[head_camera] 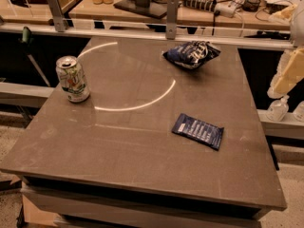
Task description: Move blue chip bag near 7up can
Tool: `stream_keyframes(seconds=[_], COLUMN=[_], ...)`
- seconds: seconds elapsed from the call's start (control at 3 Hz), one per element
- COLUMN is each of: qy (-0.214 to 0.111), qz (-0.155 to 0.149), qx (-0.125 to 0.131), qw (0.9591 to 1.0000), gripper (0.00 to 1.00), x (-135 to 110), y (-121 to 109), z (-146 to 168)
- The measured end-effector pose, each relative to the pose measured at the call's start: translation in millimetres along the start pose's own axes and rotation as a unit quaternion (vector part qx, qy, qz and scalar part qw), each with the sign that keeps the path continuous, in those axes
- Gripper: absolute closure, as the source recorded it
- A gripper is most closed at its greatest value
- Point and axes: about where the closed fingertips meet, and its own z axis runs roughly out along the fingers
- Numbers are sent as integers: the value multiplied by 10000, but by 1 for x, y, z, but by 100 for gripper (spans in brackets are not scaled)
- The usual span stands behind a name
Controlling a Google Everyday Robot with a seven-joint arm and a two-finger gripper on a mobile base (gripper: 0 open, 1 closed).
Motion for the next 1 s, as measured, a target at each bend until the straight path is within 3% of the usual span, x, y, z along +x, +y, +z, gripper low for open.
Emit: stream_keyframes(seconds=[0.67,1.0], qy=[-79,-218], qz=[74,314], qx=[-42,14], qw=[9999,9993], gripper=[0,0], x=[-3,-8], y=[-2,-17], z=[5,36])
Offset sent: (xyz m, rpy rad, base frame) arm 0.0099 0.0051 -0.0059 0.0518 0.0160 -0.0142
